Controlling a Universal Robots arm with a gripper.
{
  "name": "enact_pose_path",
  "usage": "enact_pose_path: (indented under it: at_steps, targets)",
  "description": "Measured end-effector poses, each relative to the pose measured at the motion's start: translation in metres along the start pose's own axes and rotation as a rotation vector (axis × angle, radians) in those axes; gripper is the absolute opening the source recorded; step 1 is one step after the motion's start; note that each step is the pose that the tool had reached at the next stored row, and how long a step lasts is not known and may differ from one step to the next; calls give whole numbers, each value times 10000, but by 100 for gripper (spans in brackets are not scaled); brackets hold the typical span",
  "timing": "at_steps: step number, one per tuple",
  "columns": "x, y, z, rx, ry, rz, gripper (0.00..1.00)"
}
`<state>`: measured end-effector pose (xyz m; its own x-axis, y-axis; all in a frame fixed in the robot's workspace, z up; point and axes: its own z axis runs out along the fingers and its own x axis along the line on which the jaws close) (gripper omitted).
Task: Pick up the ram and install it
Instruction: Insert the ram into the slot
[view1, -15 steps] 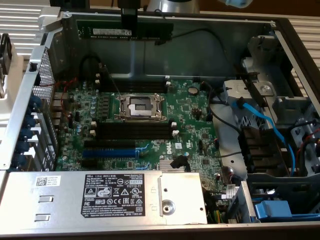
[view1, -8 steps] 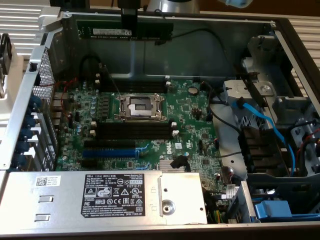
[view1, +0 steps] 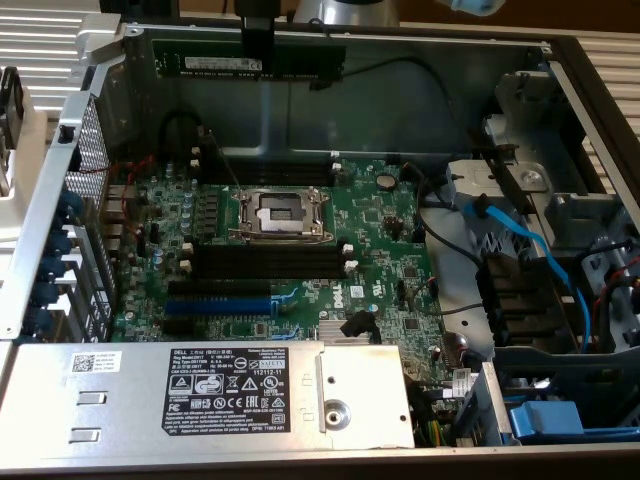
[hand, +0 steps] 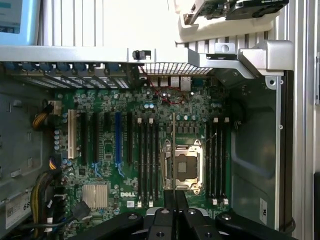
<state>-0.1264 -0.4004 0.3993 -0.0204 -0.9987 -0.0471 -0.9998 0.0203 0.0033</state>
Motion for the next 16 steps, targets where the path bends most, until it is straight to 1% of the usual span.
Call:
enact_pose_path:
  at_steps: [5,6,8,10,16]
  targets:
    - [1,-1,2,-7,-4,0,12]
    - [9,-8,3,-39,-16,-3,12]
    - [25,-30,5,-97,-73,0,12]
    - [28,-69,8,-149,-91,3,12]
    - [30,-71,23,-158,-88,4,12]
